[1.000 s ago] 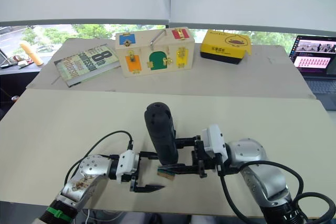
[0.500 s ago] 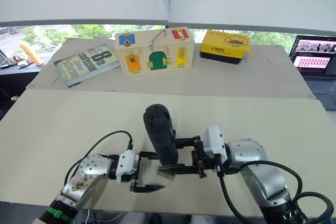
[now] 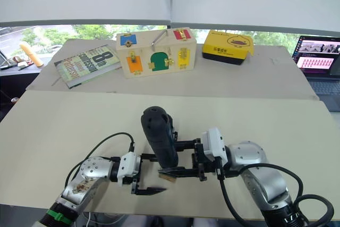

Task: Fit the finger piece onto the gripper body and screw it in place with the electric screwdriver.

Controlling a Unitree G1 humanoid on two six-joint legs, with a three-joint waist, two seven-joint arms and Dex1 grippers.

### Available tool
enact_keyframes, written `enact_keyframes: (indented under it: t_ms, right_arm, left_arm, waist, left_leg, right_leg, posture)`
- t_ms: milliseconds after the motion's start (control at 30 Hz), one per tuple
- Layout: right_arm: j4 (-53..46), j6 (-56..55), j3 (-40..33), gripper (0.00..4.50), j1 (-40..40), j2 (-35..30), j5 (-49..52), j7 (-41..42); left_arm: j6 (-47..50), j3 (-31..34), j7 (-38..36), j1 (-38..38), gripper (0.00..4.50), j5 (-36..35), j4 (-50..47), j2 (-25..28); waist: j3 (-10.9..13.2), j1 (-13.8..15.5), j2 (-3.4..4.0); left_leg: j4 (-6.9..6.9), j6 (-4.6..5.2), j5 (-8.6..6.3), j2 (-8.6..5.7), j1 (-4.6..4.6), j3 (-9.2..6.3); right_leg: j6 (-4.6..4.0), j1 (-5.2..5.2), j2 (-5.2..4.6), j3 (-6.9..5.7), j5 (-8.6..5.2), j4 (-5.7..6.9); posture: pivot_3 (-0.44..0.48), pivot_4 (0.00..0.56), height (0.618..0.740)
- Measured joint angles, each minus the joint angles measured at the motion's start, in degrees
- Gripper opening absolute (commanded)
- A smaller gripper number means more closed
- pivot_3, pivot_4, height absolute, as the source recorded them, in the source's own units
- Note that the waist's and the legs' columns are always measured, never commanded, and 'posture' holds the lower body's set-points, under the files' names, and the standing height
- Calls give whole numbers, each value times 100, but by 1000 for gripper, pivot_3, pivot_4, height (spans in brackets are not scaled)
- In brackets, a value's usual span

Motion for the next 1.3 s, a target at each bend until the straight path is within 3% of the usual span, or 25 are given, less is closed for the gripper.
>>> enact_keyframes:
  t_ms: [867, 1133, 1300]
  right_arm:
    - [-133, 3, -58, 1922, -36, -45, 216, -62]
    - [-343, 37, -219, 1922, -94, -151, 466, -165]
    - [-452, 122, -460, 1922, -174, -346, 772, -188]
  left_arm:
    - [7, 100, 28, 67, 4500, -112, -23, 60]
    - [172, 244, 27, 249, 4500, -326, -222, 220]
    - [413, 690, -57, 535, 4500, -845, -586, 498]
  waist:
    - [0, -20, 0]
    - [1, -24, 0]
    - [7, -17, -3]
  left_leg:
    - [0, -1, 0, 1, 0, 0]
    - [0, -2, 0, 3, -2, 0]
    - [0, -2, 0, 3, -9, -1]
  right_leg:
    - [0, -1, -3, 1, 0, 0]
    - [-1, -5, -6, 1, 0, 0]
    - [-1, -12, -13, 1, 0, 0]
  posture:
    - [0, 150, 740]
    - [0, 150, 740]
    - [0, 150, 740]
